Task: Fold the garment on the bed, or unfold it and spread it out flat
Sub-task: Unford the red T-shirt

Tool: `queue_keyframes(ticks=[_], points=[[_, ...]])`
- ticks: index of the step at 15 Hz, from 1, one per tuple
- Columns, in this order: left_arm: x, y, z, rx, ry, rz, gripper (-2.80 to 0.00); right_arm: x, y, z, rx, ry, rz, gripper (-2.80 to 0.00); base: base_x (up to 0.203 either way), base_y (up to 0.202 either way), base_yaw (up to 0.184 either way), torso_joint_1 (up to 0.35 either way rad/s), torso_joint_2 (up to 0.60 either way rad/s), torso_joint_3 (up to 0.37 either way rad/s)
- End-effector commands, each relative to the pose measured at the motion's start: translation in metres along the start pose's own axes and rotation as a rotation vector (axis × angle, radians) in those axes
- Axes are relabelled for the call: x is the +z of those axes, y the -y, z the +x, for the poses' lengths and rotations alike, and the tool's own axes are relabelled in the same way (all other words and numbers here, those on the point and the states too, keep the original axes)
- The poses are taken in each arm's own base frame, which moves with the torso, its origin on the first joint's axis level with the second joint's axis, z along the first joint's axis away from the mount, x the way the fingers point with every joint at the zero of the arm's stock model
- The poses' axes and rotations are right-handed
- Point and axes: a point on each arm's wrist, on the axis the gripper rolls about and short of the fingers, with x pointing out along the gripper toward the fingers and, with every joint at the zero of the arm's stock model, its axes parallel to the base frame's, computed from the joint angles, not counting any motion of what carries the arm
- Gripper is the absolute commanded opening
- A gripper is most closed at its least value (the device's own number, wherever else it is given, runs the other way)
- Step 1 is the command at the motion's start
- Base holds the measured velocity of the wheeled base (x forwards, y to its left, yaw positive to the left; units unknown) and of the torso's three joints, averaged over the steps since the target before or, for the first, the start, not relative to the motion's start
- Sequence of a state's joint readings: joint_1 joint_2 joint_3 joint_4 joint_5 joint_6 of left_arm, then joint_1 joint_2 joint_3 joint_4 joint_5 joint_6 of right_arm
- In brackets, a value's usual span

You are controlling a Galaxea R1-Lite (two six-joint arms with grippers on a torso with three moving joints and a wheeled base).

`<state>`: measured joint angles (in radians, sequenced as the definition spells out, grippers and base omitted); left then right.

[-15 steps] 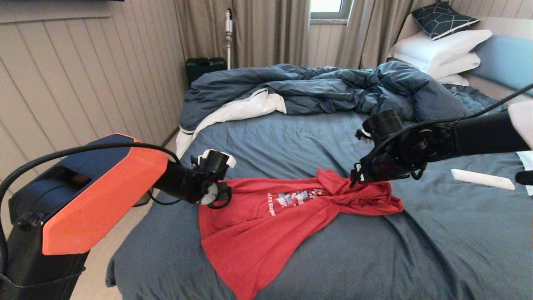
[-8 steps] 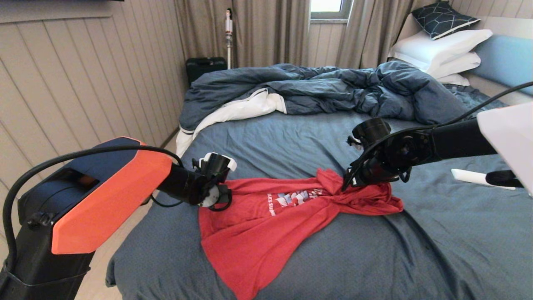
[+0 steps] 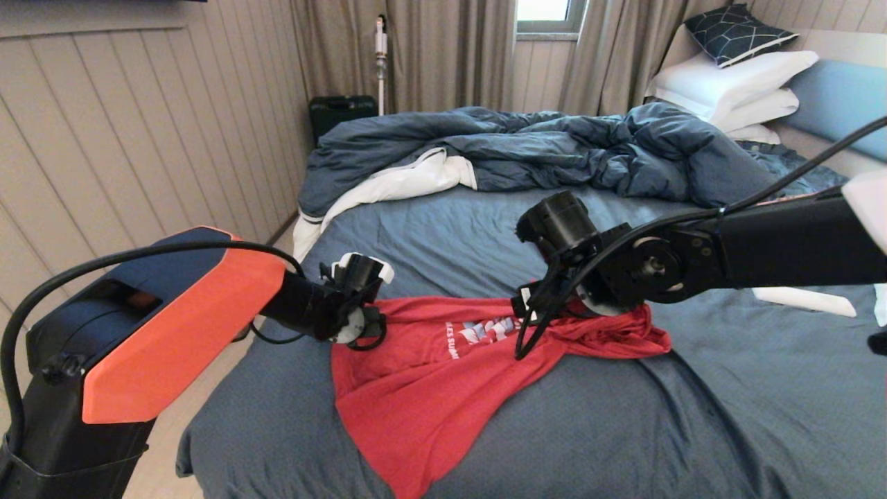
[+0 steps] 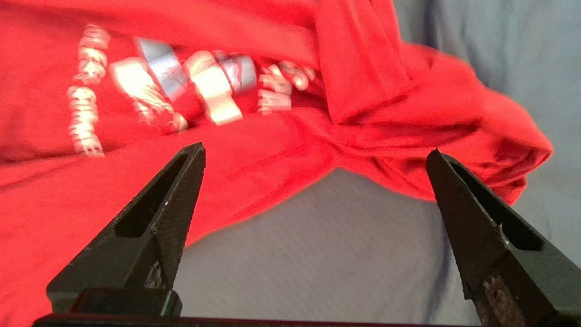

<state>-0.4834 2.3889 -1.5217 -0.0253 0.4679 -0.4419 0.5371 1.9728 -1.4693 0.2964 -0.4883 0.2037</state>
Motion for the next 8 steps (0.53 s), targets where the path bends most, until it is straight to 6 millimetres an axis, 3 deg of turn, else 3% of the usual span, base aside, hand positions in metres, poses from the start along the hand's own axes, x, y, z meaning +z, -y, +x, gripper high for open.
queue_keyframes(ticks=[1, 4, 8], points=[[0.0, 0.0, 0.001, 0.003, 0.001, -0.001, 0.0, -0.016, -0.01, 0.01, -0.027, -0.052, -0.035, 0.0, 0.0, 0.0, 0.0, 0.0, 0.0, 0.0], [-0.004, 0.0, 0.004, 0.007, -0.007, 0.003, 0.0, -0.047, -0.022, 0.045, -0.092, -0.162, -0.031, 0.0, 0.0, 0.0, 0.0, 0.0, 0.0, 0.0], [-0.004, 0.001, 0.005, 0.008, -0.009, 0.004, 0.0, -0.059, -0.036, 0.071, -0.141, -0.159, -0.016, 0.0, 0.0, 0.0, 0.0, 0.0, 0.0, 0.0]])
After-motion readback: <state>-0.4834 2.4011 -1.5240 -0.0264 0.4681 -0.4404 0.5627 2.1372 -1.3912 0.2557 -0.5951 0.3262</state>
